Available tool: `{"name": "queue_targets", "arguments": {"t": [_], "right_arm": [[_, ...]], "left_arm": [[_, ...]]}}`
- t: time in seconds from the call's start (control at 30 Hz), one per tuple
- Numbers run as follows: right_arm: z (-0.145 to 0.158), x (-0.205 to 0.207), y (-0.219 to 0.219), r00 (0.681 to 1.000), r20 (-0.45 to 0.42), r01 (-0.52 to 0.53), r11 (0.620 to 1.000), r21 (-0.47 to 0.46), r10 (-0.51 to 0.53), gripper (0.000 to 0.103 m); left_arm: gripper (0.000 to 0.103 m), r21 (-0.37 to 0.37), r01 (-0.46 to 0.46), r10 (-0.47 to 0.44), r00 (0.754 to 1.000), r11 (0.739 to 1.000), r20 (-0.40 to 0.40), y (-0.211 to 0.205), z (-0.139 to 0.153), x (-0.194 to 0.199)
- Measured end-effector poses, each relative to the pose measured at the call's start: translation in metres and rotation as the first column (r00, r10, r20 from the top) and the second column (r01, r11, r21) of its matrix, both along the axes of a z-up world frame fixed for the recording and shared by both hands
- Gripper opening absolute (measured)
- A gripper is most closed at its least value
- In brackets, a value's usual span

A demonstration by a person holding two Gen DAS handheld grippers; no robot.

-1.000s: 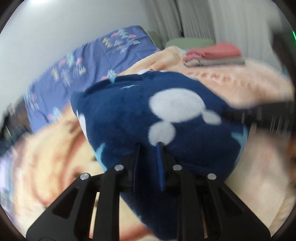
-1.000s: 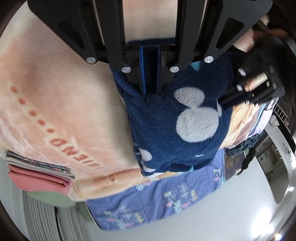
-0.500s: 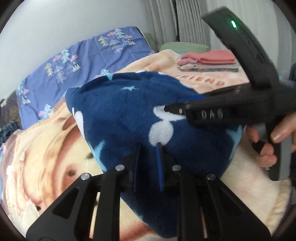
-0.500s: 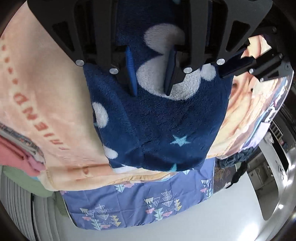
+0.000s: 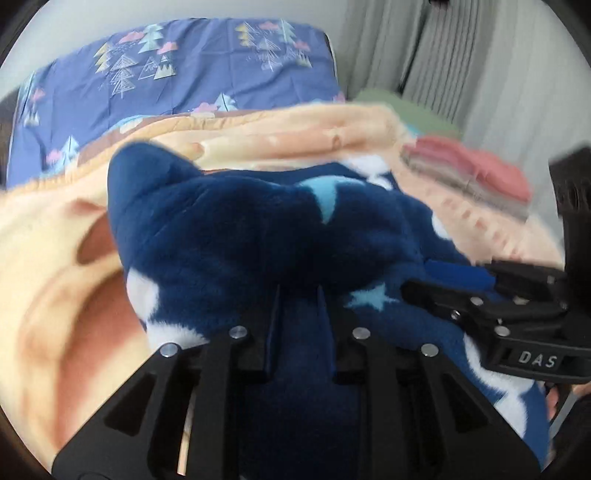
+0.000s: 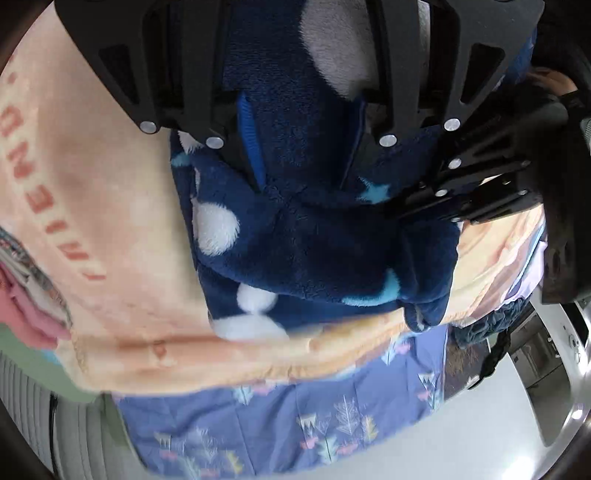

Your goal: Fold small clothes

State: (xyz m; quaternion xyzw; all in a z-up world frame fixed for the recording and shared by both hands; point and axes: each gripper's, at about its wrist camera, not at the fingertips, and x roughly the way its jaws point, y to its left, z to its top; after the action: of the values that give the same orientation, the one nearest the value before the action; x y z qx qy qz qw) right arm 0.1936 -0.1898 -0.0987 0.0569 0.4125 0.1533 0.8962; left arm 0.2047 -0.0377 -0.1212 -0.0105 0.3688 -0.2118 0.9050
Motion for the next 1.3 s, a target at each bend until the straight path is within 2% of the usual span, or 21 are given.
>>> {"name": "queue_targets", "arguments": {"t": [0.1,0.2,0.27,0.3,0.4,0.47,0.5,0.53,0.6,0.67,0.8,0.87,0.97,1.0,1.07,1.17,1.3], "right_arm": [[0.003,0.002,0.007,1.0,0.002,-0.02,0.999,-0.038,0.02,0.041],[0.024,0.011,-0.004,0.999,-0.039,-0.02,0.999,0.028,0.021,0.041],[0.049,0.012,-0.007,1.0,-0.005,-0.011,0.999,0.052,0.011,0.041],[0.062,0.013,-0.004,0.999,0.039,-0.018,0.998,0.057,0.015,0.041],[0.076,0.028,0.002,0.996,0.079,-0.034,0.997,0.068,0.029,0.042],[0.052,0.048,0.008,1.0,0.01,-0.015,1.0,0.011,0.015,0.044],[0.018,0.064,0.01,0.997,-0.068,0.021,0.998,-0.063,-0.025,0.042],[-0.008,0.075,0.009,0.994,-0.11,0.021,0.998,-0.064,-0.028,0.042],[-0.008,0.078,-0.007,0.992,-0.119,0.046,0.998,0.037,-0.042,0.042],[-0.007,0.074,-0.009,0.994,-0.106,0.042,0.999,0.025,-0.039,0.042],[-0.003,0.07,-0.004,0.995,-0.093,0.039,0.999,-0.009,-0.04,0.042],[0.0,0.067,0.0,0.996,-0.076,0.033,0.999,-0.026,-0.035,0.042],[0.014,0.051,-0.003,0.999,-0.037,0.024,0.999,-0.042,-0.026,0.044],[0.021,0.041,-0.006,0.999,-0.016,0.027,0.998,-0.048,-0.028,0.045],[0.038,0.012,-0.014,0.998,0.032,0.053,0.996,-0.073,-0.051,0.052],[0.05,-0.028,-0.026,0.997,0.076,0.011,0.999,-0.04,-0.008,0.053],[0.053,-0.094,-0.042,0.991,0.128,-0.044,0.999,0.031,0.039,0.053]], "left_arm": [[0.022,0.065,0.02,-0.022,0.999,0.998,0.024,-0.007,0.007,-0.005],[0.022,0.032,0.024,-0.024,1.0,0.999,0.016,-0.002,0.025,-0.003],[0.022,0.043,0.024,-0.027,0.997,0.999,0.077,0.001,0.042,-0.006],[0.022,0.049,0.022,-0.027,0.995,0.999,0.094,0.001,0.048,-0.005],[0.022,0.08,-0.018,0.008,0.992,0.997,0.122,0.005,0.06,0.018],[0.022,0.088,-0.046,0.038,0.995,0.995,0.094,0.01,0.051,0.036],[0.022,0.107,-0.058,0.05,0.996,0.993,0.068,0.013,0.034,0.052],[0.021,0.12,-0.038,0.031,0.998,0.992,0.06,0.012,0.017,0.061],[0.021,0.175,-0.036,0.018,0.994,0.984,0.104,0.005,-0.002,0.064],[0.021,0.195,-0.06,0.037,0.992,0.979,0.117,-0.002,0.001,0.062],[0.021,0.206,-0.05,0.026,0.993,0.977,0.116,0.001,0.002,0.061],[0.021,0.214,-0.061,0.029,0.989,0.975,0.147,0.001,0.008,0.053],[0.023,0.217,-0.067,0.033,0.987,0.974,0.159,-0.001,0.026,0.034],[0.038,0.221,-0.069,0.033,0.986,0.973,0.16,-0.002,0.036,0.022],[0.059,0.227,-0.057,0.013,0.982,0.972,0.189,-0.005,0.05,-0.001],[0.059,0.235,-0.008,-0.05,0.97,0.972,0.24,-0.01,0.07,-0.045],[0.059,0.183,0.065,-0.105,0.97,0.981,0.218,-0.012,0.075,-0.091]]}}
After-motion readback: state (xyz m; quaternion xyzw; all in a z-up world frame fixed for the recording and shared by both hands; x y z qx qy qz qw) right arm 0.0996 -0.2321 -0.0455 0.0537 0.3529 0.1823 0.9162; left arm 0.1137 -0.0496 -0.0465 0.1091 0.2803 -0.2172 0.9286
